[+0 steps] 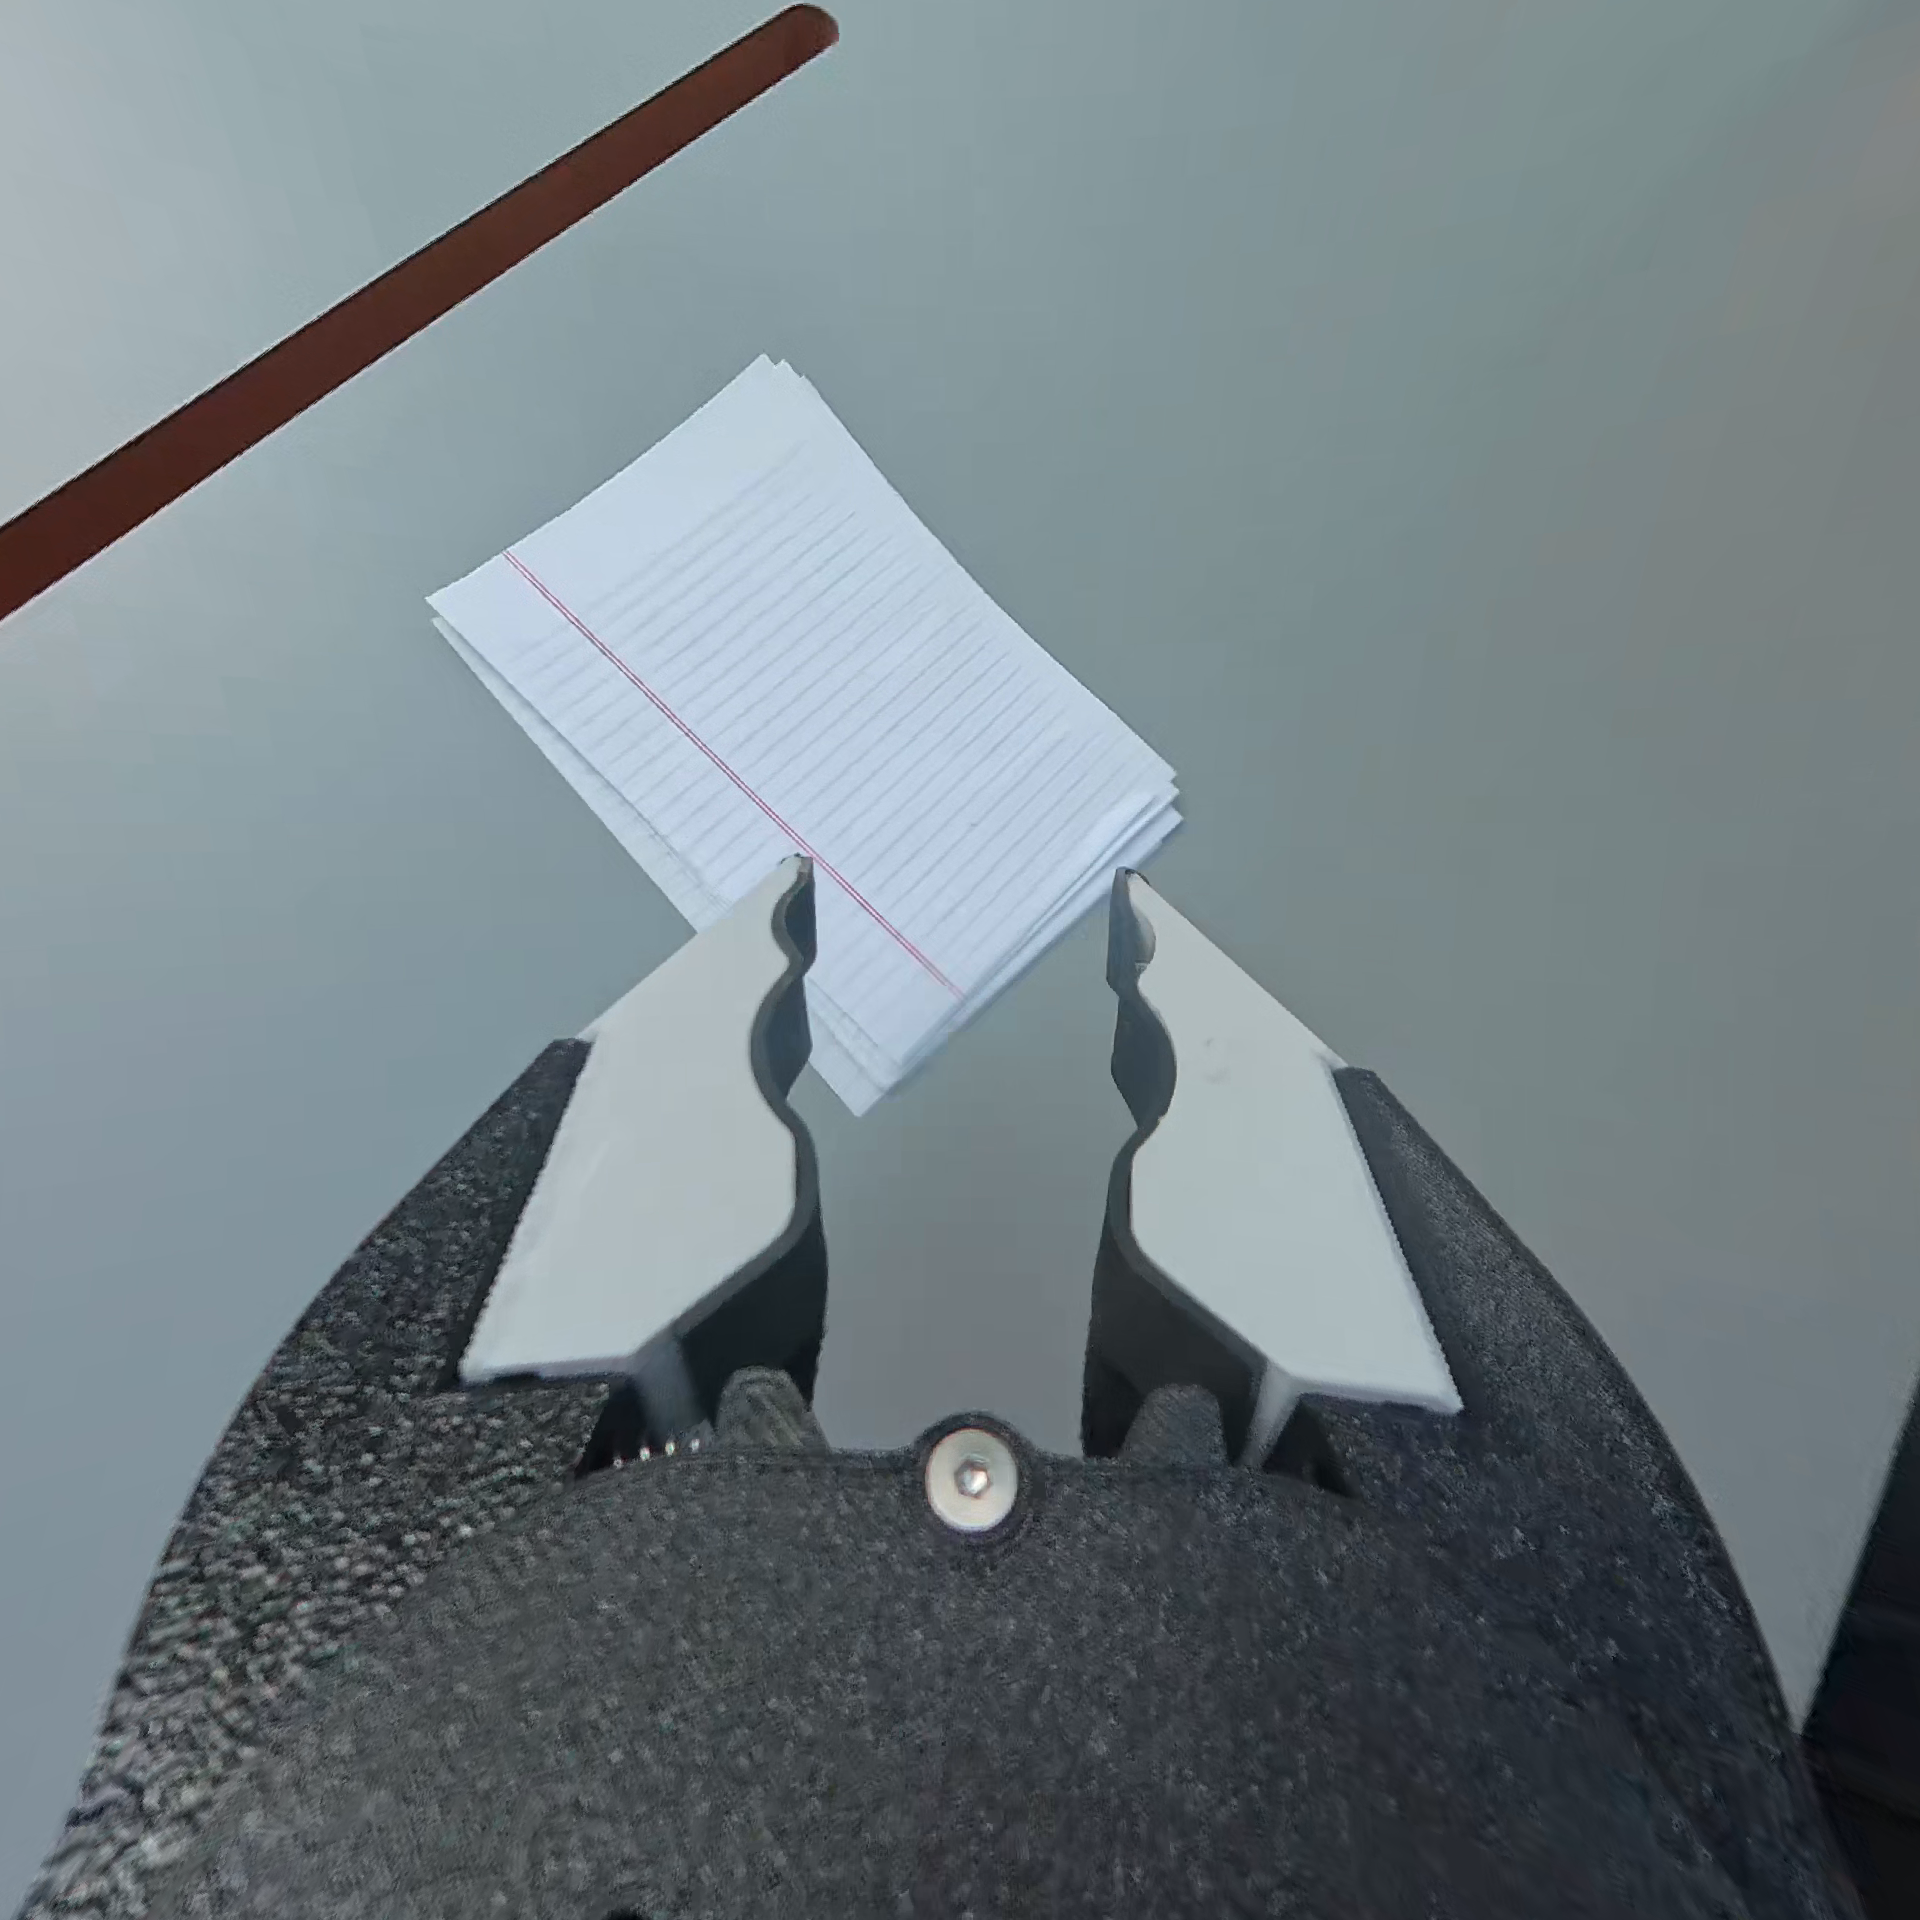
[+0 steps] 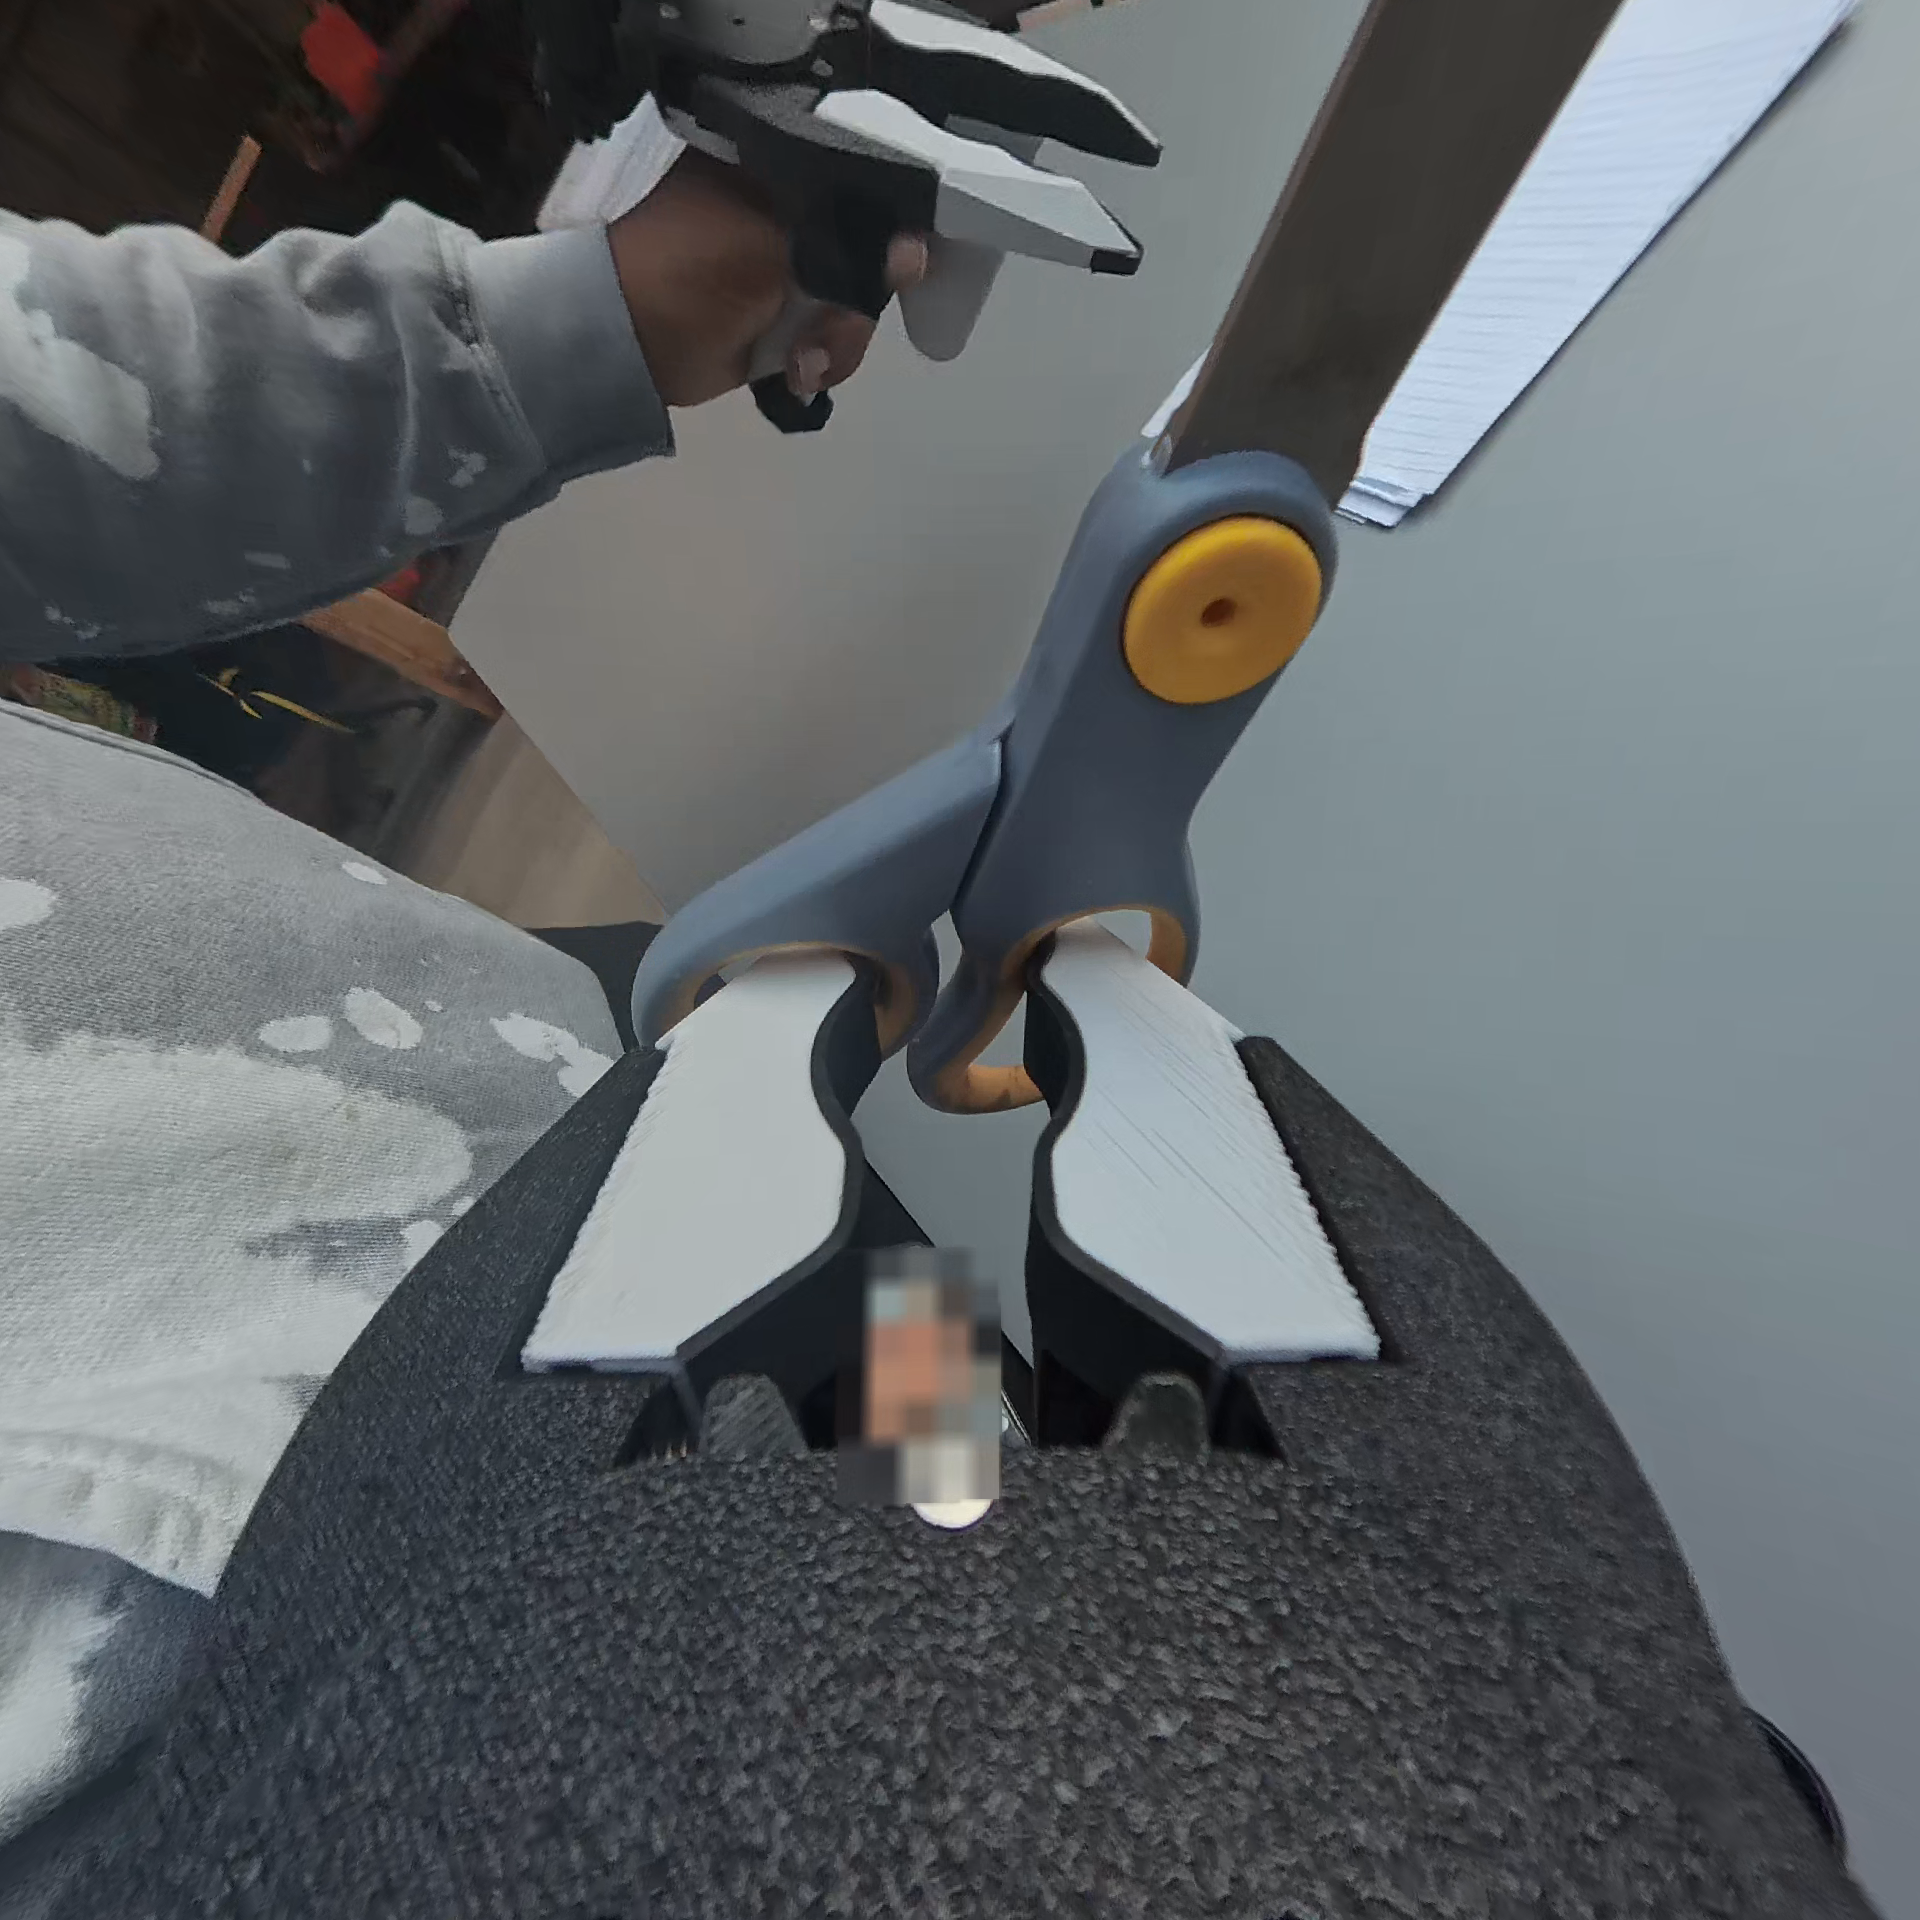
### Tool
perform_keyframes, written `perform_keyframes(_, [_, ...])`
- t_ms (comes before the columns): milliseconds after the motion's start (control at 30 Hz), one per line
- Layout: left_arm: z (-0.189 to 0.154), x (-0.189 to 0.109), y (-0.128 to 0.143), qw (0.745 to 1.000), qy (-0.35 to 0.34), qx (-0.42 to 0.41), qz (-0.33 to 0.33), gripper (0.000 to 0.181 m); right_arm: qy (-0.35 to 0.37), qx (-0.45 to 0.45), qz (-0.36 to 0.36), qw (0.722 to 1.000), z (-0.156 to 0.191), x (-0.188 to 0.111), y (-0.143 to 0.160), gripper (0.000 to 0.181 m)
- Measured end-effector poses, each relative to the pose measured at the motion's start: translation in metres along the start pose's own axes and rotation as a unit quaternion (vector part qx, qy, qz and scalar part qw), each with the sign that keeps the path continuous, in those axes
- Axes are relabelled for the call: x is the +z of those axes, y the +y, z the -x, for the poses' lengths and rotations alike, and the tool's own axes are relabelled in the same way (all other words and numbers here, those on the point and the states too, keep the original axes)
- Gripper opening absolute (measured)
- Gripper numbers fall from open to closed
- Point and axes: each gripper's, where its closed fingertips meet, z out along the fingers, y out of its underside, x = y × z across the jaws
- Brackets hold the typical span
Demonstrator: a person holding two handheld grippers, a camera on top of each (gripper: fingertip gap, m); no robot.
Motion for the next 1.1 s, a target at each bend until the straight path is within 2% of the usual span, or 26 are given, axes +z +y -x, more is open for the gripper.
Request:
perform_keyframes(133, [0.027, 0.049, -0.004, 0.998, -0.03, 0.034, 0.049, 0.051, -0.015, 0.009, 0.028, 0.999, -0.028, -0.018, 0.005, 0.021])
perform_keyframes(267, [0.048, 0.081, -0.003, 0.992, -0.045, 0.069, 0.097, 0.056, -0.019, 0.019, 0.043, 0.999, -0.049, -0.029, 0.011, 0.021])
perform_keyframes(400, [0.056, 0.098, 0.01, 0.983, -0.036, 0.093, 0.153, 0.066, -0.023, 0.03, 0.043, 0.998, -0.063, -0.031, 0.013, 0.021])
perform_keyframes(567, [0.055, 0.1, 0.012, 0.981, -0.04, 0.104, 0.159, 0.063, -0.03, 0.038, 0.045, 0.998, -0.073, -0.026, 0.013, 0.021])
perform_keyframes(600, [0.054, 0.1, 0.012, 0.981, -0.041, 0.104, 0.159, 0.06, -0.031, 0.038, 0.046, 0.998, -0.075, -0.024, 0.013, 0.021])
perform_keyframes(667, [0.054, 0.099, 0.011, 0.981, -0.047, 0.102, 0.155, 0.03, -0.034, 0.037, 0.047, 0.998, -0.078, -0.022, 0.012, 0.021])
perform_keyframes(733, [0.053, 0.098, 0.013, 0.982, -0.05, 0.096, 0.152, 0.019, -0.037, 0.037, 0.046, 0.998, -0.078, -0.019, 0.01, 0.021])
perform_keyframes(800, [0.053, 0.097, 0.014, 0.984, -0.054, 0.077, 0.153, 0.0, -0.041, 0.036, 0.046, 0.997, -0.078, -0.017, 0.008, 0.021])
perform_keyframes(1000, [0.054, 0.096, 0.01, 0.985, -0.061, 0.073, 0.144, 0.0, -0.046, 0.03, 0.05, 0.997, -0.077, -0.013, 0.009, 0.021])
perform_keyframes(1033, [0.052, 0.095, 0.005, 0.987, -0.059, 0.074, 0.132, 0.012, -0.046, 0.03, 0.05, 0.997, -0.076, -0.013, 0.009, 0.021])
perform_keyframes(1100, [0.051, 0.095, 0.0, 0.988, -0.048, 0.07, 0.126, 0.051, -0.045, 0.03, 0.051, 0.997, -0.077, -0.014, 0.01, 0.021])
